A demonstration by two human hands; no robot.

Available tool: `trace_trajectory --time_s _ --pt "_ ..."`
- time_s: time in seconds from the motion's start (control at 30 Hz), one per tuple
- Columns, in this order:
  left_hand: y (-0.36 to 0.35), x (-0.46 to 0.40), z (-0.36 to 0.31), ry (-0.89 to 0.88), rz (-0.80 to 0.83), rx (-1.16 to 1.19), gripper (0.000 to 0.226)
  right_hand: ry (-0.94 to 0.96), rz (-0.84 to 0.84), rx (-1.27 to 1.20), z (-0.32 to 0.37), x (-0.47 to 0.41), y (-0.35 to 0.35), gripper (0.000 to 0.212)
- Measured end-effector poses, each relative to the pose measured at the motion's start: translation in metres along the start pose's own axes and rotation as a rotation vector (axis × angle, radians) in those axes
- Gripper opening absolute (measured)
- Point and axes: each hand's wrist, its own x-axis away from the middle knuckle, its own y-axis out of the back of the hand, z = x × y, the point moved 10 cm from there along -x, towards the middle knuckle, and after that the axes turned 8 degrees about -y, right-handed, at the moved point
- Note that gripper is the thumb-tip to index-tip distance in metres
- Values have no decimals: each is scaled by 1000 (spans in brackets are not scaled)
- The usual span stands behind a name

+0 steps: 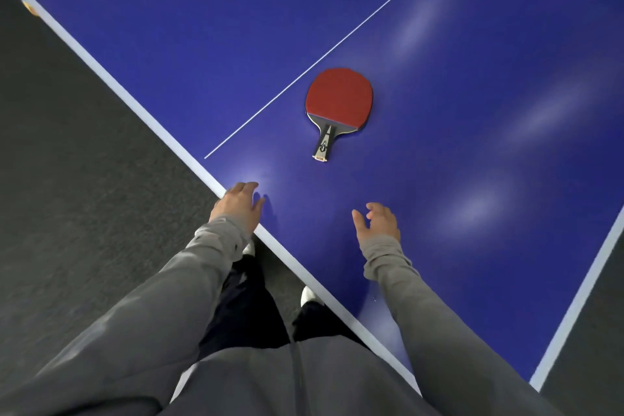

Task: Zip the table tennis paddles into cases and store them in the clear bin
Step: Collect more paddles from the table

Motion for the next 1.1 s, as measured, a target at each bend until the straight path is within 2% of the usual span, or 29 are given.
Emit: trace_trajectory --time_s 0.23,0.4,0.6,0.9,1.1 --pt "44 -84 30 -116 20 2 44 -103 -62 -131 93 -44 -17 51" --pt "80 -148 66 -180 88 -18 45 -335 -156 -217 136 -71 -33 64" --pt "110 -211 94 -236 144 -58 45 -492 -276 -280 136 -77 -31 42" --pt "140 -291 42 -387 72 12 41 -523 -476 -445 160 -69 -20 33" --pt "166 -368 -18 -460 -61 7 60 -559 -587 -606 168 -82 -5 34"
